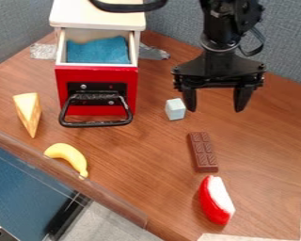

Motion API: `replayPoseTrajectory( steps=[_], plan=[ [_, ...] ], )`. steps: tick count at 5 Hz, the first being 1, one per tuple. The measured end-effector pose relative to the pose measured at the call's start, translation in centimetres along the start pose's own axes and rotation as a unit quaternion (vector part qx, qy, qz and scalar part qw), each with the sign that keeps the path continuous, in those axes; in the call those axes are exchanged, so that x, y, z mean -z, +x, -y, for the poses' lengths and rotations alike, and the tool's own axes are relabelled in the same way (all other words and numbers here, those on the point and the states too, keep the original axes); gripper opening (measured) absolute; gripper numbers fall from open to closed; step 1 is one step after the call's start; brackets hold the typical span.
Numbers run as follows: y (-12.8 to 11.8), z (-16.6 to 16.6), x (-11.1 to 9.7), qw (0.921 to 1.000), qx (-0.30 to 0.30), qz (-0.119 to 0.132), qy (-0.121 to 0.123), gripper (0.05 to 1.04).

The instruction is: Put the chocolate inside the drawer

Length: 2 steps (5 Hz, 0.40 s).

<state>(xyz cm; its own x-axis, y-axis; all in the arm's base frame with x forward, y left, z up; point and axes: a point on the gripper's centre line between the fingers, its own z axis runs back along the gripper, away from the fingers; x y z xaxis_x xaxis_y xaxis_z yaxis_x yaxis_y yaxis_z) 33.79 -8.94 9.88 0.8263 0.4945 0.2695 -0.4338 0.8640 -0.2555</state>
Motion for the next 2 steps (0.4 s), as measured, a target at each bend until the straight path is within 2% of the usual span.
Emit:
replayPoseTrajectory(
  steps=[1, 2],
  plan=[
    [0.11, 0.06, 1.27, 0.9985, -0.043, -0.030, -0.011, 1.001],
    [-0.44, 0.31, 2.23, 0.9984, -0.030, -0.047, -0.012, 1.001]
  ],
)
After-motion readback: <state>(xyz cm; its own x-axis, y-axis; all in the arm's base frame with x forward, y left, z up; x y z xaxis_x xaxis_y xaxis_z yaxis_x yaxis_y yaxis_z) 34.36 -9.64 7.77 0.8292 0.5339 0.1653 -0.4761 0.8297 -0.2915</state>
